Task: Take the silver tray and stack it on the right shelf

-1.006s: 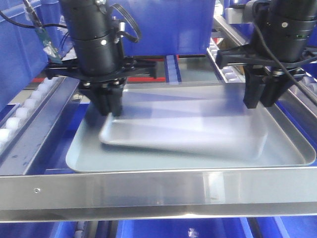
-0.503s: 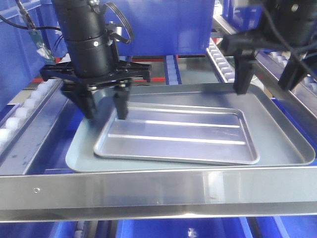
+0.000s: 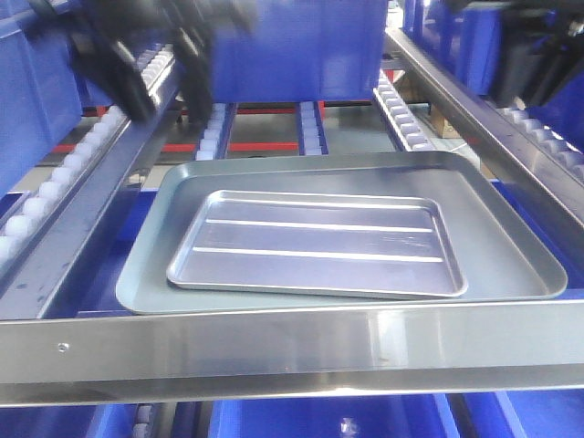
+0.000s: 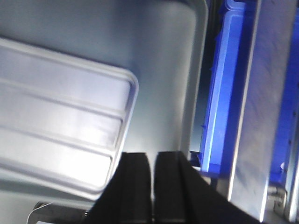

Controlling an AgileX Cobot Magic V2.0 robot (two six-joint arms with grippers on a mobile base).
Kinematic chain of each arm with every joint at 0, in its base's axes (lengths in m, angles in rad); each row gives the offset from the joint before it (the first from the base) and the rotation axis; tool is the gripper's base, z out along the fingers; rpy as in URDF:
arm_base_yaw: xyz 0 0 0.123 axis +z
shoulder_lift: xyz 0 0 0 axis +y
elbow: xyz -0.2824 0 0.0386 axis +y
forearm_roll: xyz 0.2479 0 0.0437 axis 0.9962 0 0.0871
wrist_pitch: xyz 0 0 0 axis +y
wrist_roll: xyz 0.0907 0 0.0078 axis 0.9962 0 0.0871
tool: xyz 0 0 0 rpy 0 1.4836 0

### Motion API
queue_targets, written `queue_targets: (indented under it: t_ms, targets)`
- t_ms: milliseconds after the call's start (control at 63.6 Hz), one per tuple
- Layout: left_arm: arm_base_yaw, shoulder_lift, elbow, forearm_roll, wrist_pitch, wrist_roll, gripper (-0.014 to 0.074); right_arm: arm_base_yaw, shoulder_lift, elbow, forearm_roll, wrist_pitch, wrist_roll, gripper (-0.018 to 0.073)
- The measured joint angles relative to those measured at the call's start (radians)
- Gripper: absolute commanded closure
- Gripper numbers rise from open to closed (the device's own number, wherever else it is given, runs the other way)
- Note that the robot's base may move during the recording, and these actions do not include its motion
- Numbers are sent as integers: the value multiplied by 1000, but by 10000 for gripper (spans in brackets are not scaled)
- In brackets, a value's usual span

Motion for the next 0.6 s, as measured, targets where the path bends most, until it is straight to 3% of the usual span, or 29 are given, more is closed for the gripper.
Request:
queue_targets:
  t_ms: [79,597]
  targets:
    - [0,-82,72,7,-26,0,706,0,-60,76,0,-31,0,510]
    - [0,-663,765,67,-413,1,689,0,-658,666,0,-349,-6,510]
